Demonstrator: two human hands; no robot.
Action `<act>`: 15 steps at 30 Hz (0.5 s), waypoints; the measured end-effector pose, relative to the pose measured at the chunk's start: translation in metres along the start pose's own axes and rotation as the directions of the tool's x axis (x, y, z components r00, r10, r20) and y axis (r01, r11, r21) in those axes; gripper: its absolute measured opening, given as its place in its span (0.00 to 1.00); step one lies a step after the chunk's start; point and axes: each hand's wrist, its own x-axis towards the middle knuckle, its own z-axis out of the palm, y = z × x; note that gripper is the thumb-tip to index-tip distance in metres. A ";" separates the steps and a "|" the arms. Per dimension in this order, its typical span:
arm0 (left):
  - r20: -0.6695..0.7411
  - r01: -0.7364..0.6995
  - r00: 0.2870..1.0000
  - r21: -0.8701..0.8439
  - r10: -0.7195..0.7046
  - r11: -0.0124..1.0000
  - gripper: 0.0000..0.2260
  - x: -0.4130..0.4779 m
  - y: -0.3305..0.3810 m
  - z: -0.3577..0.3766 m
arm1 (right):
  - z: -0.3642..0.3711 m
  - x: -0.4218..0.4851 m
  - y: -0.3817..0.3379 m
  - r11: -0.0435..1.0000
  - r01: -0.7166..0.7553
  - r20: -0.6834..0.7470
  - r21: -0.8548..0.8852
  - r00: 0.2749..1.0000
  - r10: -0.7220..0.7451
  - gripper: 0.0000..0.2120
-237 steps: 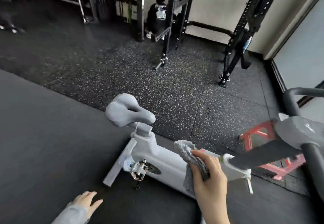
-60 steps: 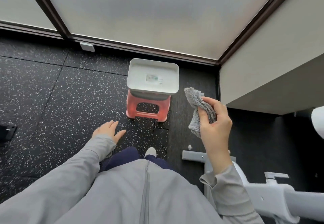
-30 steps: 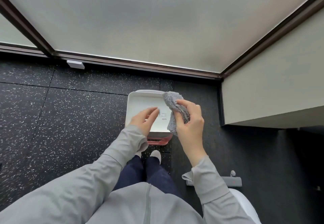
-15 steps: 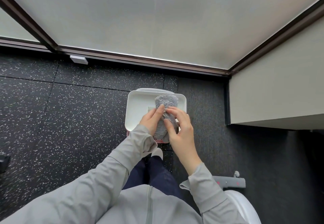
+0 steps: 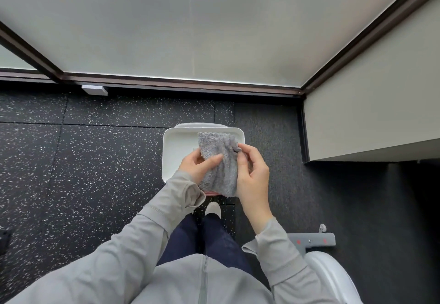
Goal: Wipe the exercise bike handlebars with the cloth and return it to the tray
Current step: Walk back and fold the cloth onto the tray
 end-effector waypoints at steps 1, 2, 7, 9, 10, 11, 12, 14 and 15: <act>-0.008 0.015 1.000 -0.027 -0.015 1.000 0.11 0.002 0.000 -0.001 | -0.001 0.003 0.002 0.999 -0.026 -0.024 0.022 0.999 0.026 0.15; -0.014 0.031 0.999 -0.067 -0.032 0.997 0.10 0.003 0.000 -0.001 | -0.003 0.006 0.004 0.998 -0.052 -0.046 0.044 0.997 0.054 0.15; -0.048 0.111 0.991 -0.228 -0.126 0.967 0.08 0.003 0.004 -0.006 | -0.008 0.020 0.019 0.934 -0.285 -0.040 0.215 0.953 0.300 0.09; -0.029 0.140 0.988 -0.275 -0.154 0.951 0.09 0.004 0.003 -0.009 | -0.009 0.022 0.022 0.883 -0.374 0.039 0.284 0.924 0.380 0.11; -0.015 0.157 0.986 -0.293 -0.169 0.943 0.09 0.004 0.002 -0.011 | -0.010 0.022 0.022 0.867 -0.395 0.087 0.303 0.918 0.388 0.12; -0.002 0.171 0.984 -0.304 -0.181 0.937 0.09 0.004 0.002 -0.012 | -0.011 0.022 0.021 0.865 -0.401 0.131 0.301 0.916 0.379 0.14; 0.006 0.177 0.983 -0.310 -0.184 0.934 0.09 0.004 0.002 -0.013 | -0.011 0.021 0.020 0.871 -0.398 0.166 0.287 0.916 0.364 0.15; 0.040 0.190 0.982 -0.324 -0.187 0.927 0.10 0.006 0.000 -0.016 | -0.010 0.020 0.019 0.886 -0.385 0.193 0.257 0.919 0.343 0.14; 0.064 0.203 0.979 -0.321 -0.193 0.925 0.09 0.006 -0.001 -0.017 | -0.010 0.020 0.019 0.894 -0.375 0.185 0.246 0.923 0.336 0.11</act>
